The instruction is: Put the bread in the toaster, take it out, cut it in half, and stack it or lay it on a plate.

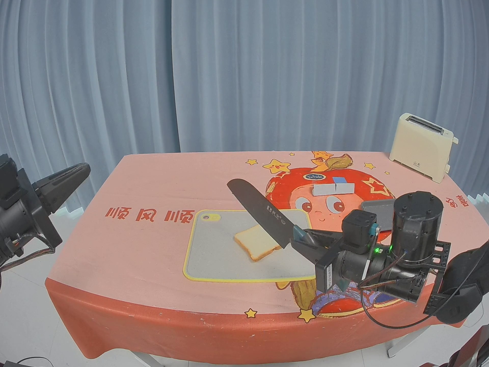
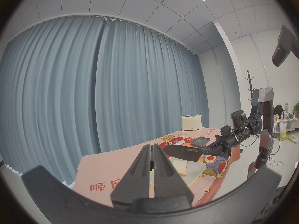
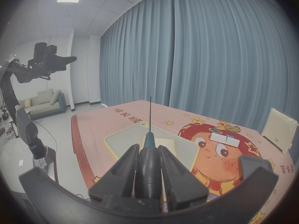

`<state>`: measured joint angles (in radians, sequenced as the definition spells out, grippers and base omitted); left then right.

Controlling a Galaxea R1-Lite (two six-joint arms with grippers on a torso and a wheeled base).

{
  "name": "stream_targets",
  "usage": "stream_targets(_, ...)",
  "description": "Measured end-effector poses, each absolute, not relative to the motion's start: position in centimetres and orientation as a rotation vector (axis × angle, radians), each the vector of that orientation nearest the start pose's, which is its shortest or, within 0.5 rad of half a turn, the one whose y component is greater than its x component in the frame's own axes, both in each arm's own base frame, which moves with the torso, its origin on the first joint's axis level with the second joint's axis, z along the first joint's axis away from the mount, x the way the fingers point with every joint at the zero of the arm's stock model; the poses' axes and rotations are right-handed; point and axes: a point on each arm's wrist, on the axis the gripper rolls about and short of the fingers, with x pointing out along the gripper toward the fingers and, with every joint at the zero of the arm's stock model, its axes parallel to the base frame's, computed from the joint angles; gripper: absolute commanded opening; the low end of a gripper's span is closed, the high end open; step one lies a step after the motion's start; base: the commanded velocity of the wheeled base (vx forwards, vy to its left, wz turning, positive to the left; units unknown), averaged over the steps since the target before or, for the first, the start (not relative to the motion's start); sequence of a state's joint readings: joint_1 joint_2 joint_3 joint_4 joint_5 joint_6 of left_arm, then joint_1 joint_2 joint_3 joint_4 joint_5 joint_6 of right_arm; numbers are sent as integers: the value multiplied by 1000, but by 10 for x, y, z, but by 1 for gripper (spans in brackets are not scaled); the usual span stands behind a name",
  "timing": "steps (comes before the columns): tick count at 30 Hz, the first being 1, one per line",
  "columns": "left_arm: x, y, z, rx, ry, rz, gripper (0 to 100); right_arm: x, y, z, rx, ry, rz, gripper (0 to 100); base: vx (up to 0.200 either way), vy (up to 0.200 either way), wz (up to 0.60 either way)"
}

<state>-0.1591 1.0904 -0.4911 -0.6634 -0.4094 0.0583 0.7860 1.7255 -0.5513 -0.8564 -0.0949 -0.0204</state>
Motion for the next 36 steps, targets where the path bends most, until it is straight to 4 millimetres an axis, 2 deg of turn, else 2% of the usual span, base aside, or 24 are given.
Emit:
stream_targets(11, 166, -56, 244, 58, -87, -685, 0, 205, 204, 136, -210, 375, 691, 0, 0, 0, 0)
stream_targets(18, 182, -71, 234, 53, -45, -741, 0, 203, 199, 149, -229, 414, 677, 0, 0, 0, 0)
stream_targets(27, 213, -91, 234, 52, -29, -779, 0, 196, 201, 152, -254, 453, 695, 0, 0, 0, 0)
stream_targets(36, 252, -117, 217, 51, -80, -811, 0, 194, 203, 156, -270, 477, 697, 0, 0, 0, 0)
